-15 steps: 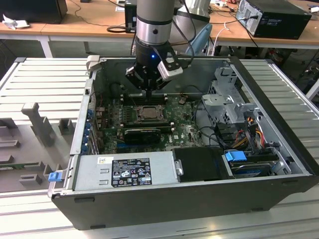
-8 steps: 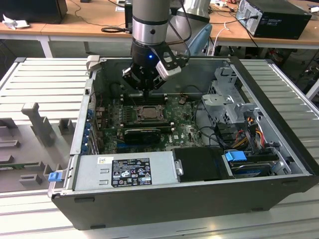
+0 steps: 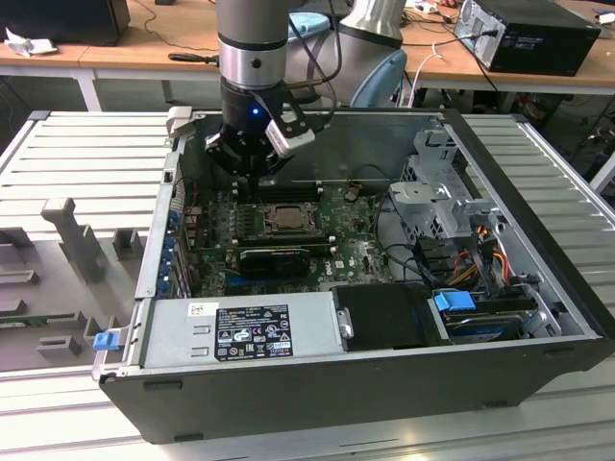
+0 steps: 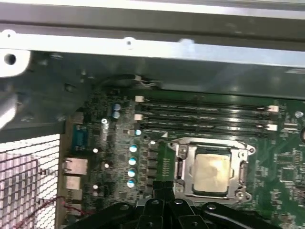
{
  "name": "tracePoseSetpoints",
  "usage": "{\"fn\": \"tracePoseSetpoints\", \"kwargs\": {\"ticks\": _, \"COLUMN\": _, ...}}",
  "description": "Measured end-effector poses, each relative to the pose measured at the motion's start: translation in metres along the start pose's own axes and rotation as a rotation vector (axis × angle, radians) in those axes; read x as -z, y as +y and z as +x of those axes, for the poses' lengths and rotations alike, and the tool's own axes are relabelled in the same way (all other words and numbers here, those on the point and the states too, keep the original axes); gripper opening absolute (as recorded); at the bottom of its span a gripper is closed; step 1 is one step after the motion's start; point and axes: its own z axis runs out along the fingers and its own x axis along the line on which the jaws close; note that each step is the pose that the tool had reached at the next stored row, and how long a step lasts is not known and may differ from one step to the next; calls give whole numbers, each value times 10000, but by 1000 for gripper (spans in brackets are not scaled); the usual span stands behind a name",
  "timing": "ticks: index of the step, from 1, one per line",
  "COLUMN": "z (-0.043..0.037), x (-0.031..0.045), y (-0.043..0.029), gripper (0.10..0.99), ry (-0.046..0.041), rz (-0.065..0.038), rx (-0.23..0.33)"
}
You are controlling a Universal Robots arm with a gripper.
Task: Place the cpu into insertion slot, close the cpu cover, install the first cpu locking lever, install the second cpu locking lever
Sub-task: 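Install the first cpu locking lever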
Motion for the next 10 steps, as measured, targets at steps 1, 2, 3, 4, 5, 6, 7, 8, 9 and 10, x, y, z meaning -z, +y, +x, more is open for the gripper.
{"fn": "tracePoseSetpoints", "kwargs": {"ticks": 1, "z": 26, "x": -1, "y": 2, "gripper": 106, "ry": -2, "rz": -13, "rx": 3}}
{"fn": "tracePoseSetpoints", "kwargs": {"ticks": 2, "z": 66, "x": -3, "y": 8, "gripper": 106, "ry": -6, "rz": -35, "rx": 5}}
{"fn": "tracePoseSetpoints", "kwargs": {"ticks": 3, "z": 87, "x": -5, "y": 14, "gripper": 106, "ry": -8, "rz": -45, "rx": 6}}
{"fn": "tracePoseSetpoints", "kwargs": {"ticks": 4, "z": 108, "x": -6, "y": 22, "gripper": 106, "ry": -10, "rz": -54, "rx": 10}}
{"fn": "tracePoseSetpoints", "kwargs": {"ticks": 5, "z": 121, "x": -7, "y": 35, "gripper": 106, "ry": -10, "rz": -60, "rx": 14}}
{"fn": "tracePoseSetpoints", "kwargs": {"ticks": 6, "z": 127, "x": -7, "y": 50, "gripper": 106, "ry": -10, "rz": -60, "rx": 17}}
{"fn": "tracePoseSetpoints", "kwargs": {"ticks": 7, "z": 131, "x": -8, "y": 96, "gripper": 106, "ry": -10, "rz": -62, "rx": 25}}
{"fn": "tracePoseSetpoints", "kwargs": {"ticks": 8, "z": 132, "x": -9, "y": 126, "gripper": 106, "ry": -10, "rz": -61, "rx": 33}}
{"fn": "tracePoseSetpoints", "kwargs": {"ticks": 9, "z": 131, "x": -9, "y": 150, "gripper": 106, "ry": -10, "rz": -60, "rx": 41}}
{"fn": "tracePoseSetpoints", "kwargs": {"ticks": 10, "z": 132, "x": -9, "y": 189, "gripper": 106, "ry": -9, "rz": -60, "rx": 51}}
